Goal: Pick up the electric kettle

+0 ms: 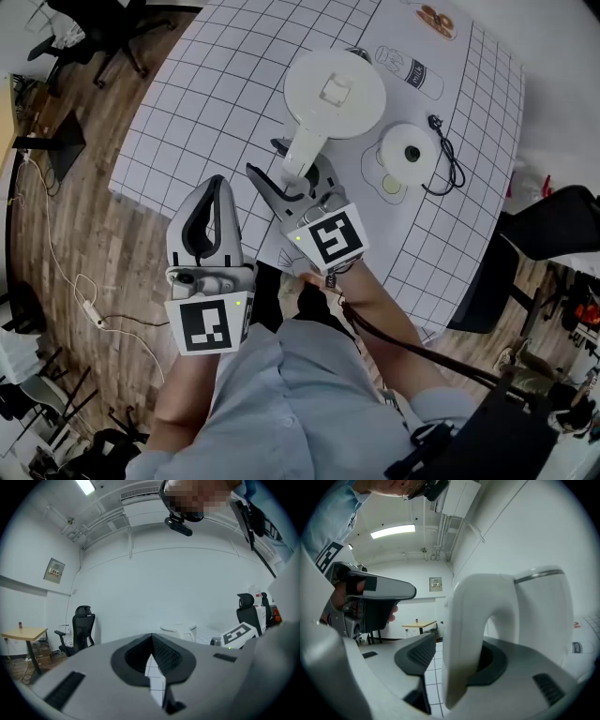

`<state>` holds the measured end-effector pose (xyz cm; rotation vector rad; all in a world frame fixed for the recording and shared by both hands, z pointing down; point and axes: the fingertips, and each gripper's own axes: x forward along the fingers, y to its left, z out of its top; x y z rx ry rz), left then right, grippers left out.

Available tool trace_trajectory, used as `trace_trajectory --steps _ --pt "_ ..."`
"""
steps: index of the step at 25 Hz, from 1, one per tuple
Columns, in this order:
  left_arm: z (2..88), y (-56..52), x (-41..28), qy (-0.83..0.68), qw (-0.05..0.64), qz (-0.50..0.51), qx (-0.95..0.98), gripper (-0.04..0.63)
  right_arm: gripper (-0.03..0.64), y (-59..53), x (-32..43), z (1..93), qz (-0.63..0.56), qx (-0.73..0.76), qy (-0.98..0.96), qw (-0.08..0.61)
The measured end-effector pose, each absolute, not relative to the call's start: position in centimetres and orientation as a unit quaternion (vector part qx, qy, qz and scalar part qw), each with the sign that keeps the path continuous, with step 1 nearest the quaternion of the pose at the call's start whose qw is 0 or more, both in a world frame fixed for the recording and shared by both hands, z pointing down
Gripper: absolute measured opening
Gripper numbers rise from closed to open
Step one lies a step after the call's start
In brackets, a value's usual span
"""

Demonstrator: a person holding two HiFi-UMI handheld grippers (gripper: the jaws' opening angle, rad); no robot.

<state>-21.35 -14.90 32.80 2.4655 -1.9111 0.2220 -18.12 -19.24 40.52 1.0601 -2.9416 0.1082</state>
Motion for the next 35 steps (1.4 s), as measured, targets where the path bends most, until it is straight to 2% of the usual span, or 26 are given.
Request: trace_trajectory --steps 4,8,12,18,22,26,35 --pt "32.9 -14.8 -21.5 -0.615 0.019 0.071 0.785 0.000 0.193 -19.3 -18.0 40.9 0.061 0.347 -0.936 0.009" --pt "32.2 -14.7 -21.3 -0.603 -0.020 0.069 0.795 0.000 0.119 -19.8 -17.5 40.8 0.049 0.361 -0.931 0.004" --pt "32.6 -14.6 -21.4 -0.611 0.011 0.069 0.788 0.000 0.084 -19.9 -17.4 41.0 0.060 0.369 -0.928 0.006" --pt "32.3 -14.9 -21.3 -0.601 -0.021 0.070 0.796 0.000 0.080 -20.1 -17.4 40.5 0.042 0.366 -0.930 -0.003" --pt "32.7 -14.9 -21.4 -0.607 0.003 0.070 0.792 0.000 0.078 -20.0 -17.4 40.7 0.051 0.366 -0.929 -0.002" --pt "32.4 -15.0 -21.4 -0.601 -0.018 0.071 0.796 0.000 0.078 -20.1 -17.4 40.3 0.037 0.364 -0.931 -0.010" --pt "32.5 -15.1 -21.3 -0.602 -0.015 0.069 0.796 0.000 0.078 -20.1 -17.4 40.0 0.030 0.362 -0.931 -0.021"
